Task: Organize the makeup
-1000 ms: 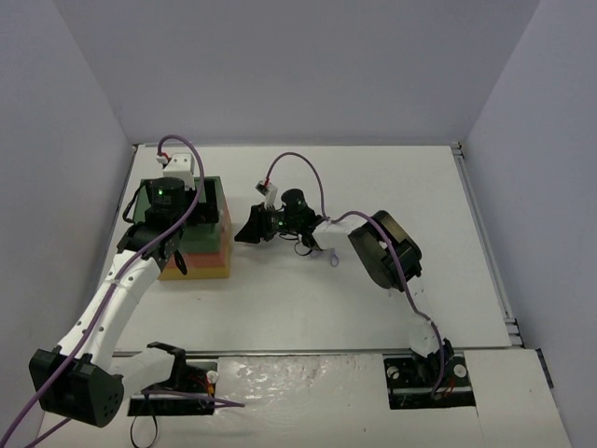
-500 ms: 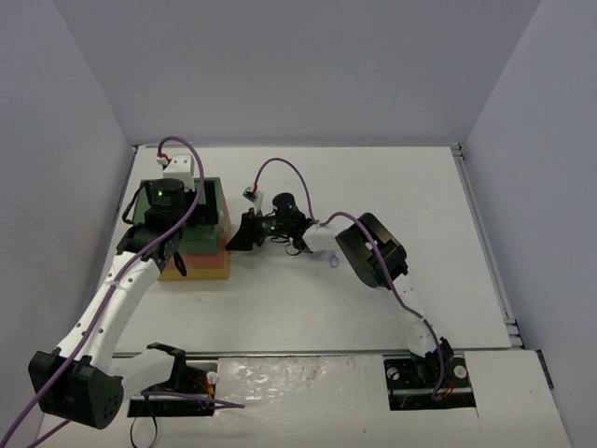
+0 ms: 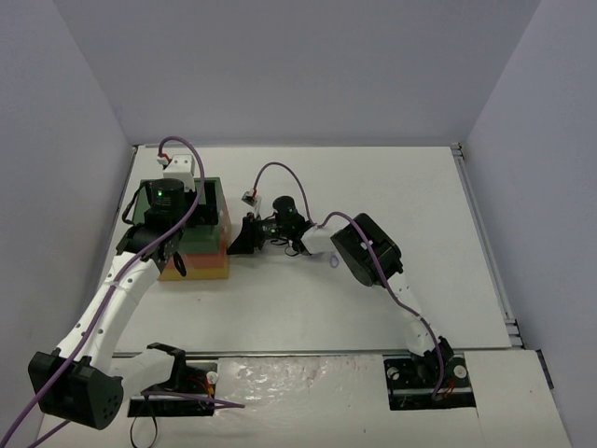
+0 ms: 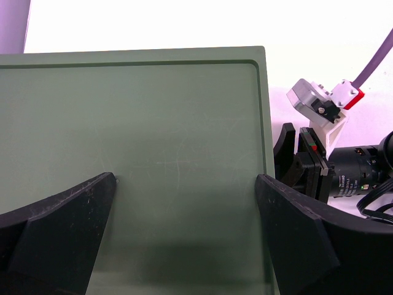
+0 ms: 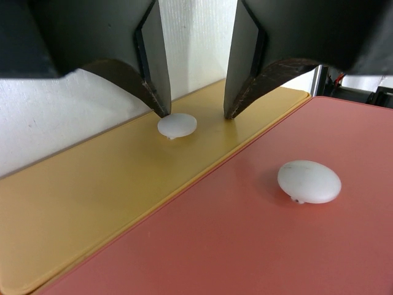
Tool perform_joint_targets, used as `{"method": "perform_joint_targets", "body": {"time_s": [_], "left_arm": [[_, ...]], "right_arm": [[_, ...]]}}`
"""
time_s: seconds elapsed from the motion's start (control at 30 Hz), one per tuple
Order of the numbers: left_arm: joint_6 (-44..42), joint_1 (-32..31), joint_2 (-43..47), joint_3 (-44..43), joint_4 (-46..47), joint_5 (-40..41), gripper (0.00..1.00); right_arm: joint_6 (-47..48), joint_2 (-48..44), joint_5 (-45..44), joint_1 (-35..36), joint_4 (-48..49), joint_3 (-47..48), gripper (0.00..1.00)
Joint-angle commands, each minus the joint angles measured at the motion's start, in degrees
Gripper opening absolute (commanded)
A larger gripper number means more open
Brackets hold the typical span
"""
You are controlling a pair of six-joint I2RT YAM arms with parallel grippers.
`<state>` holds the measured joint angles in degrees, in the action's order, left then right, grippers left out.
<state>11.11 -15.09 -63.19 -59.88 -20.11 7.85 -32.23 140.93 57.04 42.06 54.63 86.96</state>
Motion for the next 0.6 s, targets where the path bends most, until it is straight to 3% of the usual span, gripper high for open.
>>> {"method": "perform_joint_targets", "body": {"time_s": [0.0, 0.57], "left_arm": [[-0.53, -0.64, 1.31, -1.03, 0.82, -1.53, 0.97], [-0.66, -0.64, 1.40, -1.03, 0.68, -1.44, 0.97]], "right_arm": [[-0.69, -1.93, 2.23, 0.72, 8.12, 3.35, 0.38], [-0.96, -3.18, 1.38, -0.79, 8.03, 3.66, 0.40]]}}
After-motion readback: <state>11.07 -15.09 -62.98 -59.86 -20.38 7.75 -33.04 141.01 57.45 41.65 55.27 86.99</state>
